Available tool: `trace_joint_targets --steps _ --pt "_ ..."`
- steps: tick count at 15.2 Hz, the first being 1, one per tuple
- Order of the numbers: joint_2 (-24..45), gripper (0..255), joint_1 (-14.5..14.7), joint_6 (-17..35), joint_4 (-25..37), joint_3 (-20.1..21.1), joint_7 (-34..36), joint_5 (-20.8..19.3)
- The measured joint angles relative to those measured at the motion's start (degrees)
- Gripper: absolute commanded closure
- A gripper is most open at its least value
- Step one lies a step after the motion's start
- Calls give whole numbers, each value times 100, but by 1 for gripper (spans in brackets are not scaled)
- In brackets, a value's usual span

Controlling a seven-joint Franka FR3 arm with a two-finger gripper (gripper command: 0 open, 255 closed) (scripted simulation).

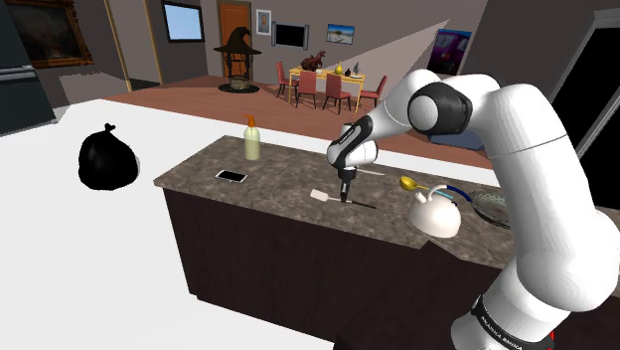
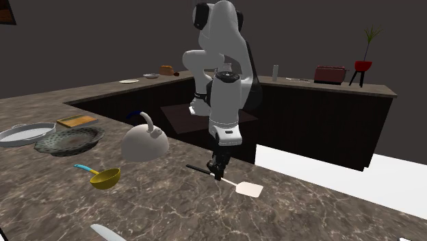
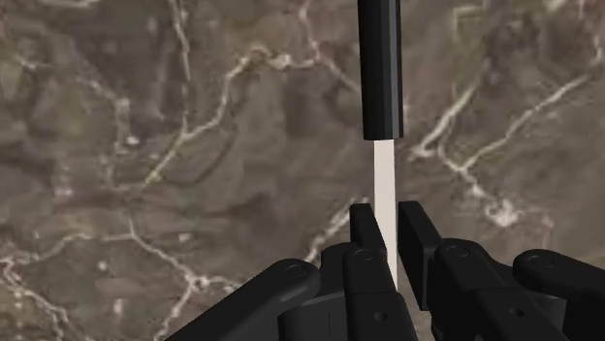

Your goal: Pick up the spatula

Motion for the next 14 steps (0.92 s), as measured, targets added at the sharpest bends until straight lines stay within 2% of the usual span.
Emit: trace_joint_targets --steps 14 --pt "-724 255 134 -549 -168 -164 82 -176"
